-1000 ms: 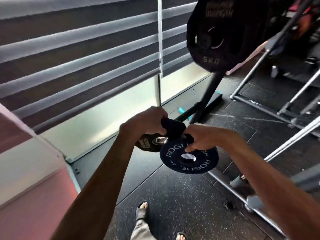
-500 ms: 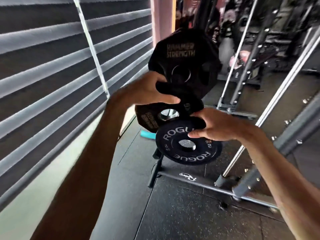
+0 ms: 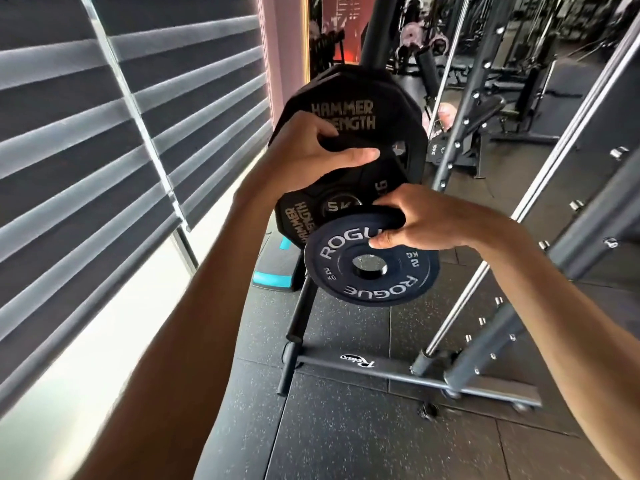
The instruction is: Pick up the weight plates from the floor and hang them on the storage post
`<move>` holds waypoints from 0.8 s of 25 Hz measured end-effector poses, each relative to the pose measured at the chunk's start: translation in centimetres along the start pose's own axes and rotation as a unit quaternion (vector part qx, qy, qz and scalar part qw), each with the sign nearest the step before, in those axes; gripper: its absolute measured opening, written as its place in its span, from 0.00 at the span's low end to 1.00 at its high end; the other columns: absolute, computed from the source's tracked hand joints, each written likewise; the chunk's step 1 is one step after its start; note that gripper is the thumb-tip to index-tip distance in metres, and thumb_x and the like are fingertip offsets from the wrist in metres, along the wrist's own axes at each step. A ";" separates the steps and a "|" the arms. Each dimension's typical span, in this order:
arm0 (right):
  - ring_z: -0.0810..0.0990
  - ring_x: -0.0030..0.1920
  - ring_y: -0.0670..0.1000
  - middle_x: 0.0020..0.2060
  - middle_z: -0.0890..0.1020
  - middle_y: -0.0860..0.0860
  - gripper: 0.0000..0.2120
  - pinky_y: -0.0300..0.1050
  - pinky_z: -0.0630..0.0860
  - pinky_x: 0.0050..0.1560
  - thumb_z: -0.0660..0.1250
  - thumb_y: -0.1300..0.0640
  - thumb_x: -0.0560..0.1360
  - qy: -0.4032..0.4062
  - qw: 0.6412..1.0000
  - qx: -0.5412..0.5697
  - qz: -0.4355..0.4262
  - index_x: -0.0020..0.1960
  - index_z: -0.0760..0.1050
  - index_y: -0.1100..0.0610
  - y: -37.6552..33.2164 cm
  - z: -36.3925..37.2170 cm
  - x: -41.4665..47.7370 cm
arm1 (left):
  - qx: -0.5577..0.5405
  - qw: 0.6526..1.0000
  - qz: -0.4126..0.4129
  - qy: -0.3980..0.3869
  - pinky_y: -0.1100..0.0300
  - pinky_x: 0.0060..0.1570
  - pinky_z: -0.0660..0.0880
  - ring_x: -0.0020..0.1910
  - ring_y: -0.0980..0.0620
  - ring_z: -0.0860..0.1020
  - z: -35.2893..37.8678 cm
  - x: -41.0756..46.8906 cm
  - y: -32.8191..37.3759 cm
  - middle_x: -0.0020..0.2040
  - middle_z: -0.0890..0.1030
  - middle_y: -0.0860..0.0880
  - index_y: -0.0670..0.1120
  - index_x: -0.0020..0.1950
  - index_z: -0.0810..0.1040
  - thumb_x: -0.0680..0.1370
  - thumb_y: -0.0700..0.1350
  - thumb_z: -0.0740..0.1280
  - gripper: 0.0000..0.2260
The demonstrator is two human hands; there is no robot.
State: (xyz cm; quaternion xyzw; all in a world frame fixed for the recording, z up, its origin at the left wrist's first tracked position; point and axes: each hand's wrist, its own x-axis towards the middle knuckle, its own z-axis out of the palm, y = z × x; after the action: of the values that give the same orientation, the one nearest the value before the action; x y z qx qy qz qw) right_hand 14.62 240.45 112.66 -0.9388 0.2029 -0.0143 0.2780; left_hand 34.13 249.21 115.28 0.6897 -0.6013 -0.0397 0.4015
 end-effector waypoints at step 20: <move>0.81 0.58 0.44 0.58 0.83 0.44 0.20 0.44 0.75 0.64 0.74 0.51 0.75 0.025 0.999 -0.019 0.008 0.66 0.77 0.49 1.0 0.6 3.8 | -0.010 0.978 0.097 0.186 0.59 0.41 0.77 0.36 0.58 0.81 1.2 3.4 -1.7 0.35 0.83 0.54 0.47 0.41 0.85 0.70 0.64 0.73 0.20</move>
State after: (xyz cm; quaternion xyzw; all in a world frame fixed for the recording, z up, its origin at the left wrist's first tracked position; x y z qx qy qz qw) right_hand 17.85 238.54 111.33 -0.9416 0.2176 -0.0317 0.2551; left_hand 35.76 245.62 114.85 0.6195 -0.5795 0.1225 0.5151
